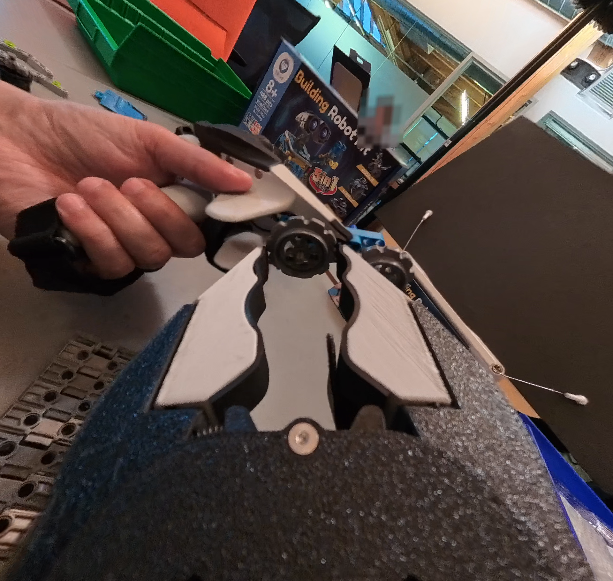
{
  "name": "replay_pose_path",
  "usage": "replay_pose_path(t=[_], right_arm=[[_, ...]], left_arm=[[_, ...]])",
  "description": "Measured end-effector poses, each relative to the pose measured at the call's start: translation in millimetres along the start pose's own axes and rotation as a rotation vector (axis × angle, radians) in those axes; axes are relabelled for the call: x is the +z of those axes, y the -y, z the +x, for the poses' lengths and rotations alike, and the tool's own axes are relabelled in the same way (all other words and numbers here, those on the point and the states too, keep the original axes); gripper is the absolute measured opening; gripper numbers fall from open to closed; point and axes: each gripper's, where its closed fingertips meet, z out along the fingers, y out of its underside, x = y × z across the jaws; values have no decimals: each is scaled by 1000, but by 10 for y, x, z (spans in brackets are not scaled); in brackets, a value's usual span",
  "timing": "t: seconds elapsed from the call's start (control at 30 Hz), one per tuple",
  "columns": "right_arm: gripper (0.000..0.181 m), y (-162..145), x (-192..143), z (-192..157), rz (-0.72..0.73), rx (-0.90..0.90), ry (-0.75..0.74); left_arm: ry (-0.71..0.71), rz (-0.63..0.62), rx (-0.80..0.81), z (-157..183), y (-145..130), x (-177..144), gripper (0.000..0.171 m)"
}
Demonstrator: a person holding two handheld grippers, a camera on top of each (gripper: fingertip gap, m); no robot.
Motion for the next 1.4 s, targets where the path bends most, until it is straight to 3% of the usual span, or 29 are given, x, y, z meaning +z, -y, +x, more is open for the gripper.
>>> replay_pose_path(t=[0.03,0.1,0.2,0.27,0.37,0.43,0.5,0.57,0.67,0.77,0.83,0.9,1.13,1.4], right_arm=[[39,18,-26,65,13,19,-13],[39,27,-88,157,44,103,14],[39,-10,-167,193,72,208,95],[39,-7,-208,203,92,161,106],[39,-27,-229,195,94,58,105],[39,-37,-229,198,98,61,105],[39,-46,-231,178,103,203,182],[39,-42,-253,166,125,401,304],[39,-45,-307,99,146,640,503],[39,113,-410,-11,205,904,764],[38,212,-496,-86,228,1024,933],[38,216,-511,-167,211,1049,994],[38,156,-487,-296,147,1043,1022],[38,75,-486,-300,102,1080,1037]], left_arm=[[7,-25,21,8,-13,-6,8],[35,-60,59,-2,-17,-36,18],[17,-127,67,25,-106,-32,15],[17,-173,88,21,-195,-13,0],[31,-182,79,-1,-216,-1,0],[55,-183,78,-36,-210,-4,7],[74,-195,125,-18,-184,-20,14],[149,-286,279,-2,-206,-80,18],[364,-423,686,-41,-168,-306,21],[259,-437,907,281,-348,-261,28],[260,-485,994,281,-482,-220,27],[264,-547,1032,225,-599,-200,24],[244,-587,998,157,-706,-180,6],[332,-636,1098,30,-738,-171,6]])
